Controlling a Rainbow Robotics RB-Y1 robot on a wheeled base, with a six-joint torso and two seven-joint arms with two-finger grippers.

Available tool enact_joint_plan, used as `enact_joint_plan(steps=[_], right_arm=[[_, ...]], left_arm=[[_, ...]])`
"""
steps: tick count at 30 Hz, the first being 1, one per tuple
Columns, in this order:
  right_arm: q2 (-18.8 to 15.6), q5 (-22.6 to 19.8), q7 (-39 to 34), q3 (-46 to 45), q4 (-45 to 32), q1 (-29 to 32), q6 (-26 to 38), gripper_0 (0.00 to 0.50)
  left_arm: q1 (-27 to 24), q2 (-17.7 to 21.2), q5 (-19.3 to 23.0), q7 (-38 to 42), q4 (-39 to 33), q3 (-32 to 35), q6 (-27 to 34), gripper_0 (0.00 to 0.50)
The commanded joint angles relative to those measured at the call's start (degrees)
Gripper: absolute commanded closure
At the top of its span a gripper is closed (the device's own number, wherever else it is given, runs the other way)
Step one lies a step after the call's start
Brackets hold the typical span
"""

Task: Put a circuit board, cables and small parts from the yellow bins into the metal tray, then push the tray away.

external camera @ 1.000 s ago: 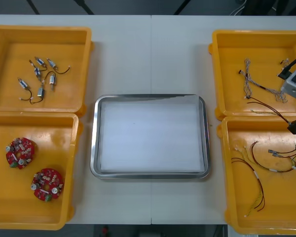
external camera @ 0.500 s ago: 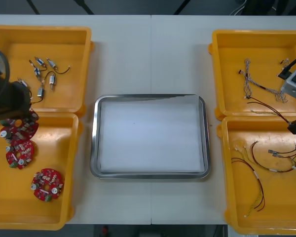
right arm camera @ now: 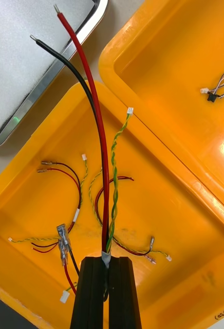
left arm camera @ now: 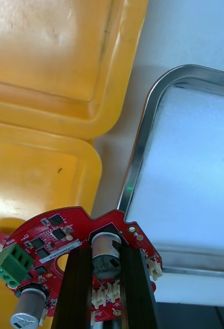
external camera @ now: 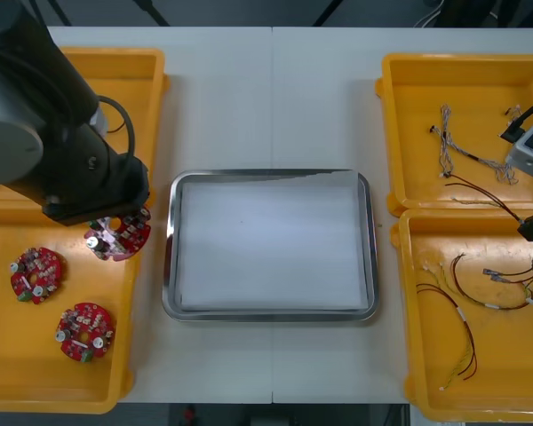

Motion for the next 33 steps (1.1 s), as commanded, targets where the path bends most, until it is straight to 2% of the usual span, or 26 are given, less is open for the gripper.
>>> enact_joint_plan(steps=[1,9,15,20,23,33], right_arm=[[-2.0,0.4,-0.1,0.5,-1.5,-1.3,0.2,0.5],[-2.0,0.4,-0.1,0.5,-1.5,-1.3,0.2,0.5],[-2.0,0.4,-0.1,0.5,-1.5,-1.3,0.2,0.5],[-2.0,0.4,-0.1,0.5,-1.5,-1.3,0.2,0.5],[-2.0,0.4,-0.1,0.5,-1.5,-1.3,0.2,0.5],[-2.0,0.4,-0.1,0.5,-1.5,-1.3,0.2,0.5]], left_arm=[[-3.5,-6.6,-5.4,10.3,-2.8,-3.6,3.6,0.5],[-4.0,-13.6,-13.1,14.9,-1.8,-8.8,4.9,0.5],[-4.0,-19.0,-17.3,15.2,2.2,-11.5,5.2,0.5],[-4.0,-23.3,-22.8,15.3,6.5,-14.7,4.7,0.5],[-4.0,-25.0,-24.9,15.6,8.4,-16.4,4.3,0.5],[-4.0,-28.0,-28.0,17.0,11.6,-19.4,2.1,0.5]])
